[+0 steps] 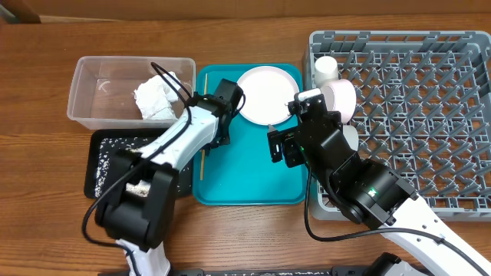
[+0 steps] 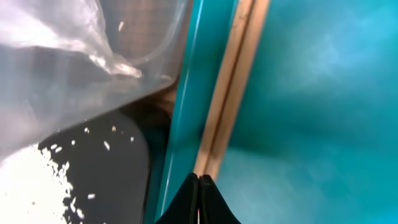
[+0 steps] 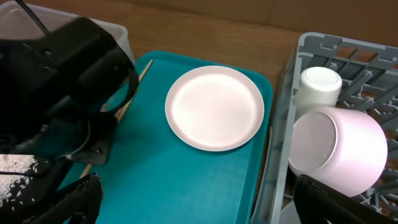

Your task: Sort waste into correct bins and load items into the dishwasher

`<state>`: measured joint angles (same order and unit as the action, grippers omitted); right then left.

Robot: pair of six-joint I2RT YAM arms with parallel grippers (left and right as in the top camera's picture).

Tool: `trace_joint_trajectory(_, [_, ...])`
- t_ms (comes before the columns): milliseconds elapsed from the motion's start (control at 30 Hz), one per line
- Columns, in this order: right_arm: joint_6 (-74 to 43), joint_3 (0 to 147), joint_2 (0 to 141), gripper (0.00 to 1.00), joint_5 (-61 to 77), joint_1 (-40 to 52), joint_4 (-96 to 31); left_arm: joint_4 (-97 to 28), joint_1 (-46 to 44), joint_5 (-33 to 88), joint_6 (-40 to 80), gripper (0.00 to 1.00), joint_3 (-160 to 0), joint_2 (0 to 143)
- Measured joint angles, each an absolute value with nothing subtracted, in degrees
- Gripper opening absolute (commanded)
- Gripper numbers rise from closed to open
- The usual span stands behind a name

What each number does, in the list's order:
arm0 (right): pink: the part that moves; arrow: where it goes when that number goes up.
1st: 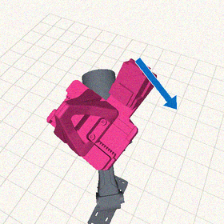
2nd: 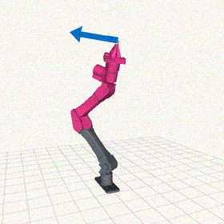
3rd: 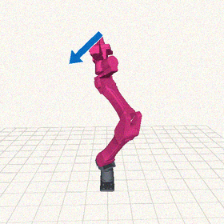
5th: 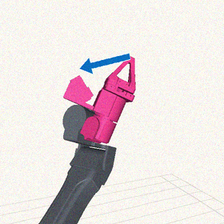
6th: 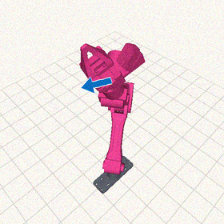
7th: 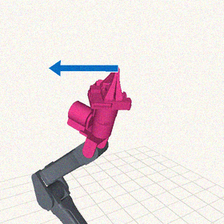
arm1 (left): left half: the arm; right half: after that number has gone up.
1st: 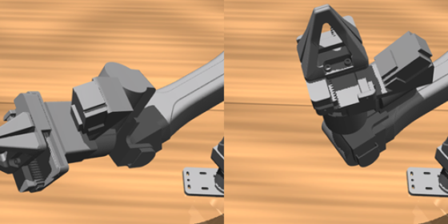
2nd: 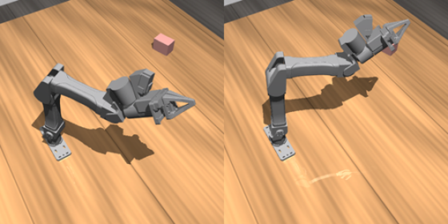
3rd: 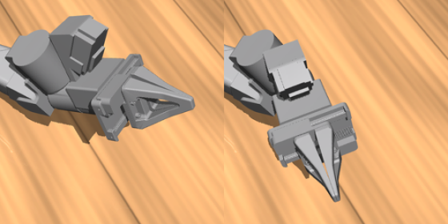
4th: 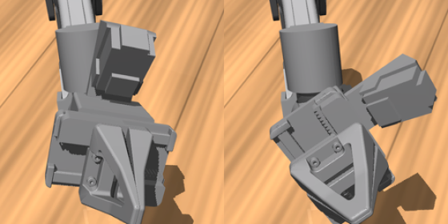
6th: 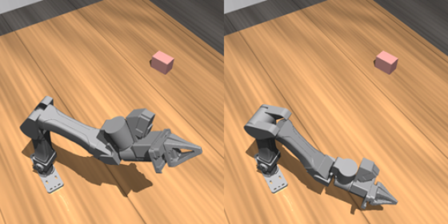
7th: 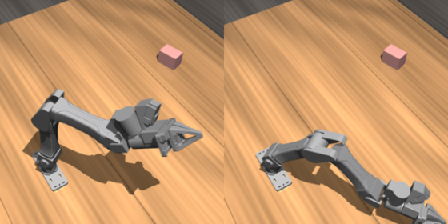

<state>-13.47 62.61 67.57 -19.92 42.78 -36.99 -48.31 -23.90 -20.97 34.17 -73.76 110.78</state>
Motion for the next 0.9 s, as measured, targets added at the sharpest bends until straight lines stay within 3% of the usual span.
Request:
trace_joint_trajectory(400, [-13.5, 62.6, 67.6, 1.0, -19.9, 42.8, -37.0, -45.5, -25.1, -26.0, 33.7, 0.04, -73.9, 114.8])
trace_joint_trajectory(900, [-13.5, 62.6, 67.7, 1.0, -19.9, 42.8, -37.0, -51.0, -26.8, -16.0, 29.4, 0.04, -80.3, 111.4])
